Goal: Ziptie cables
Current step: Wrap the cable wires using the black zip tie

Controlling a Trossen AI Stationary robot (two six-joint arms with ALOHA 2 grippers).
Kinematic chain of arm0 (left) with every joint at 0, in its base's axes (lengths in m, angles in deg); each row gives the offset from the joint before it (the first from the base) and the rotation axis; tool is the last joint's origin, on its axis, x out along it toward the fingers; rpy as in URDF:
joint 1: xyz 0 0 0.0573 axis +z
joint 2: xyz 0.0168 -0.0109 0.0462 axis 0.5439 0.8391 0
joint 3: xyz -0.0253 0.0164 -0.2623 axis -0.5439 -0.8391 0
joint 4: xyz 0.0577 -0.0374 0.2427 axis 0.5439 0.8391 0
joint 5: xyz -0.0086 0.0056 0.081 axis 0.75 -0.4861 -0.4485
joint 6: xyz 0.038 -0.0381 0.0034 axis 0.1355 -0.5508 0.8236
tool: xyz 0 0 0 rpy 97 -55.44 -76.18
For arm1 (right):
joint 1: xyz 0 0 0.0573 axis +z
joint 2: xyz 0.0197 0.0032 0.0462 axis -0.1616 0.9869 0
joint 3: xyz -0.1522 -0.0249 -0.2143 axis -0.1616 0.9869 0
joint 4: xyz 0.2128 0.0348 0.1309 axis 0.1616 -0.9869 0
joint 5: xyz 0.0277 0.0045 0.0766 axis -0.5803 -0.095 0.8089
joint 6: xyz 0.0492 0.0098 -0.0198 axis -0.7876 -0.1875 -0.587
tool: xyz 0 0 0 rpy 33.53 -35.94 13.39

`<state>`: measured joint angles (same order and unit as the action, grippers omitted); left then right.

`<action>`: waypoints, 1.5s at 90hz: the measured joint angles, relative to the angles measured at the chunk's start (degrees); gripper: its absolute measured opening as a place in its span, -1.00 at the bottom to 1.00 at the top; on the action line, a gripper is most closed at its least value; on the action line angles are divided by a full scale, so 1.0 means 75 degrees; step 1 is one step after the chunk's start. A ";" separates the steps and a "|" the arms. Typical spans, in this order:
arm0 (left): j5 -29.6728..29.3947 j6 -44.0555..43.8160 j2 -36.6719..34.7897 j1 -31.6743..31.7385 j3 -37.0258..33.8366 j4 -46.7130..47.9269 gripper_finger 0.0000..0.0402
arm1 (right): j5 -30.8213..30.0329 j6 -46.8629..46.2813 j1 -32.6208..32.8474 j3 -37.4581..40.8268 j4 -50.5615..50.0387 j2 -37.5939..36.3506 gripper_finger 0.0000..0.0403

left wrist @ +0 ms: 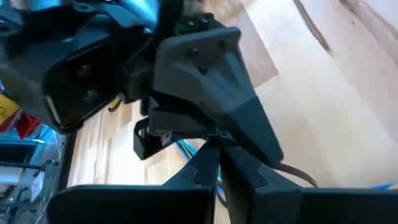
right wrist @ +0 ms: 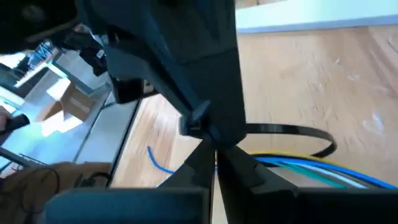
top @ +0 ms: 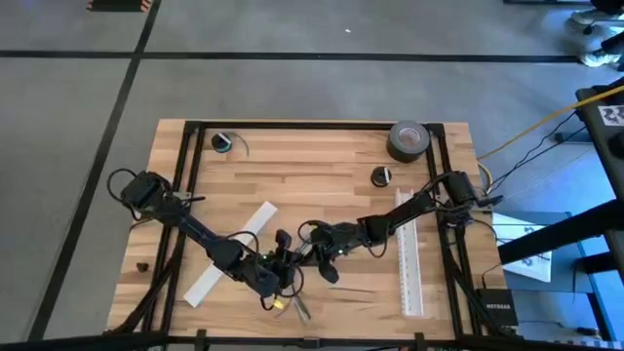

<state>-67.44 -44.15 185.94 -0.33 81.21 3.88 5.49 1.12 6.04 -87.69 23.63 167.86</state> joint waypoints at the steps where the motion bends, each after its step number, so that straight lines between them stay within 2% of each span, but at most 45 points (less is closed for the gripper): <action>1: 0.0002 0.0000 -0.0002 0.0000 0.0000 0.0028 -1.00 | 0.0002 -0.0010 0.0002 0.0000 0.0016 0.0000 -1.00; 30: 0.0031 -0.0071 0.0000 -0.0065 0.0000 0.0387 -1.00 | -0.0145 -0.0127 -0.0036 0.0000 0.0210 -0.0003 -1.00; 48: -0.0024 -0.0262 0.0000 -0.0157 -0.0002 0.0421 -1.00 | 0.0109 -0.0127 -0.0109 -0.0003 0.0362 -0.0003 -1.00; 74: 0.0103 -0.0637 0.0003 -0.0096 -0.0001 0.0326 -1.00 | 0.1656 -0.0536 -0.0128 -0.0009 0.0173 -0.0082 -0.93; 87: 0.0067 -0.0985 0.0003 -0.0051 -0.0003 0.0337 -1.00 | 0.2130 -0.0468 -0.0211 -0.0013 0.0004 -0.0133 -0.69; 103: 0.0030 -0.1549 0.0003 0.0011 -0.0003 0.0348 -1.00 | 0.3709 -0.0429 -0.0592 -0.0015 -0.0608 -0.0268 -0.34; 109: 0.0029 -0.1733 0.0003 0.0055 -0.0005 0.0332 -1.00 | 0.3971 -0.0354 -0.0682 -0.0015 -0.0633 -0.0268 -0.27; 120: 0.0029 -0.1905 0.0003 0.0058 -0.0006 0.0347 -1.00 | 0.4285 -0.0210 -0.0867 -0.0015 -0.0757 -0.0268 -0.22; 135: 0.0029 -0.2145 0.0003 0.0058 -0.0009 0.0348 -1.00 | 0.5385 -0.0162 -0.1391 -0.0090 -0.1210 -0.0626 -0.21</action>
<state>-67.22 -60.24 185.96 0.11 81.15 6.49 45.88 -0.09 -4.39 -88.37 14.55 163.17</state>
